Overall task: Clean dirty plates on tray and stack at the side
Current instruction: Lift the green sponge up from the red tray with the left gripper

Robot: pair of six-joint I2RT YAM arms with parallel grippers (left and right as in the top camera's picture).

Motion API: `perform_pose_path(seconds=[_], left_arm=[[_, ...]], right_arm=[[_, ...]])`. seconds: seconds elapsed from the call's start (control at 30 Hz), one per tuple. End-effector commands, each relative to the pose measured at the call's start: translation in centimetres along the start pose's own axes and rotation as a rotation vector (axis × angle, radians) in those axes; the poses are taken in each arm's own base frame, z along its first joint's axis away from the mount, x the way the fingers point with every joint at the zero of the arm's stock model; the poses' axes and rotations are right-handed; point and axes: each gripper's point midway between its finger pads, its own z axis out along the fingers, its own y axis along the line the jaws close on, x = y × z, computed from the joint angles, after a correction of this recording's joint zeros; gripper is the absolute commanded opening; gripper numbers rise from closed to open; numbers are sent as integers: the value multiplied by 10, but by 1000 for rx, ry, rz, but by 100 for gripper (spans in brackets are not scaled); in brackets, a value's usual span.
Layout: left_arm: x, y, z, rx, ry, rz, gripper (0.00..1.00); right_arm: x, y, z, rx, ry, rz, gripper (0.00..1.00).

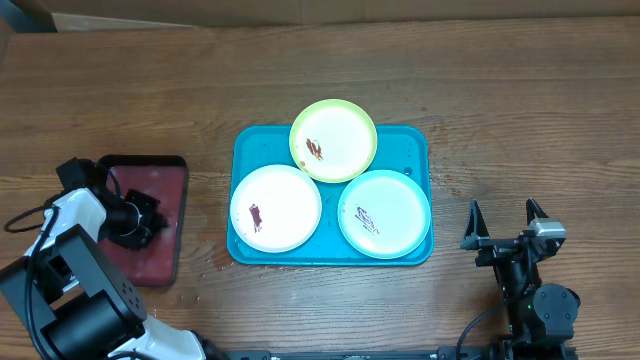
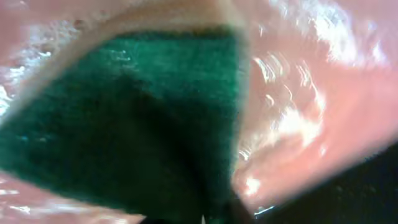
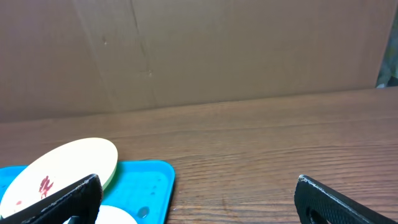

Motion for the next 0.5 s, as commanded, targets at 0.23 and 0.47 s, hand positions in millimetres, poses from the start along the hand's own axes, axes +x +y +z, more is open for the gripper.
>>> perform_pose_path(seconds=[0.23,0.47], left_arm=[[-21,28,13,-149,-111,3,100],[-24,28,13,-148,-123,4,98]], right_arm=[[1,-1,0,4,-7,-3,100],[1,-1,0,5,-8,-3,100]])
